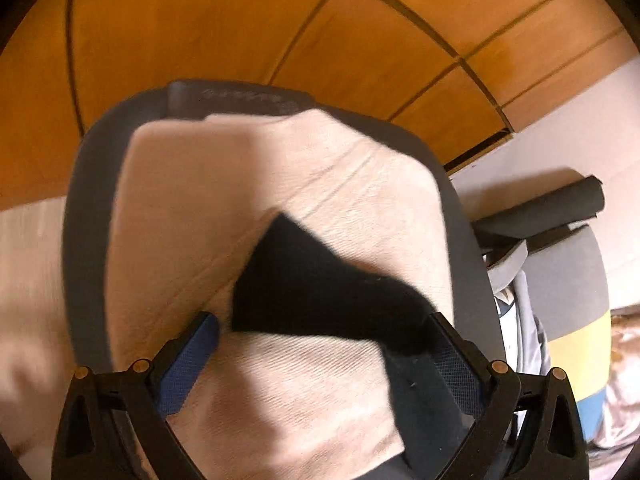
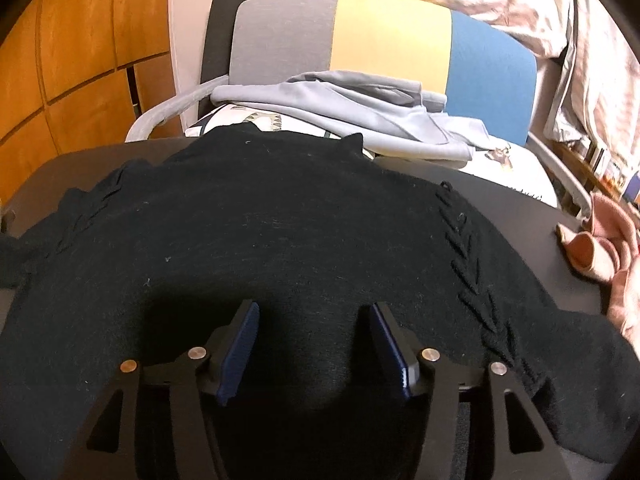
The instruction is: Fold clothes
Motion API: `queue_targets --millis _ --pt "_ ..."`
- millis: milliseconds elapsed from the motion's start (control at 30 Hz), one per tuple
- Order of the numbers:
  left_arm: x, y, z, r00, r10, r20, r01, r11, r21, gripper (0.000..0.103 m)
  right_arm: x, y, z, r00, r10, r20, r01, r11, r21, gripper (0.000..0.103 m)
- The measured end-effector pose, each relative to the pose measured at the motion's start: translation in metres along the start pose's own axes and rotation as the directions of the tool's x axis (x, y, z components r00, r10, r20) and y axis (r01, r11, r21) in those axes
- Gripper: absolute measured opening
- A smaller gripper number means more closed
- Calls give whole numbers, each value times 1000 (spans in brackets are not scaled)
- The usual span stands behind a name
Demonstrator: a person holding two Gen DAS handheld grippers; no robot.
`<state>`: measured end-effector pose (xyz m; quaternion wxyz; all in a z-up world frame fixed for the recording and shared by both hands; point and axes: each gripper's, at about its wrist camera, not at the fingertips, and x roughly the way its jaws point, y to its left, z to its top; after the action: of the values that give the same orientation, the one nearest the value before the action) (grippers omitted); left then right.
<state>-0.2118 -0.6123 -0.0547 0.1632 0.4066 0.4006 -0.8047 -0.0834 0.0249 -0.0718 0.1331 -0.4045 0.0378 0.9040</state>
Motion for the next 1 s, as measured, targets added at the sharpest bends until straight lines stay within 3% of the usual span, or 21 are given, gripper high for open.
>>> queue_targets --millis 67,133,167,200,233,267,333,400,633,700,767,933,1000 --pt "0 -6 -1 1000 4 17 -4 1000 14 101 -1 2 0 1000 -9 2 9 1000 -7 58" --pt "4 -11 3 999 43 15 -43 999 19 83 -1 5 0 1000 -23 5 23 1000 -19 58" --pt "7 -15 6 998 67 10 -67 997 22 79 -2 6 0 1000 -31 7 31 999 -24 58" --pt "10 -18 9 996 91 5 -91 996 26 66 -2 7 0 999 -38 9 38 999 -30 58" --pt "4 -15 10 996 84 17 -84 996 38 38 -2 8 0 999 -42 10 42 999 -33 58" --pt "-1 -17 9 994 105 27 -106 993 55 30 -2 8 0 999 -41 9 41 999 -31 58" --pt "-11 -22 7 988 153 35 -155 986 69 28 -2 7 0 999 -36 8 36 999 -27 58" --pt "-24 -30 4 989 131 63 -137 985 102 17 -2 6 0 1000 -31 7 31 999 -22 58" --pt "-67 -56 21 981 28 190 -64 980 186 11 -1 4 0 1000 -19 5 19 1000 -12 58" --pt "-70 -58 26 978 31 205 -74 976 205 11 0 3 0 1000 -17 4 17 1000 -11 58" --pt "-50 -61 34 976 100 192 -144 961 235 12 0 3 0 1000 -15 4 16 1000 -10 58" --pt "-37 -41 29 989 48 139 -76 976 205 15 1 1 0 1000 -9 3 9 1000 -5 58" --pt "-32 -34 27 993 27 118 -49 980 193 26 1 0 0 1000 -6 2 6 1000 -3 58"
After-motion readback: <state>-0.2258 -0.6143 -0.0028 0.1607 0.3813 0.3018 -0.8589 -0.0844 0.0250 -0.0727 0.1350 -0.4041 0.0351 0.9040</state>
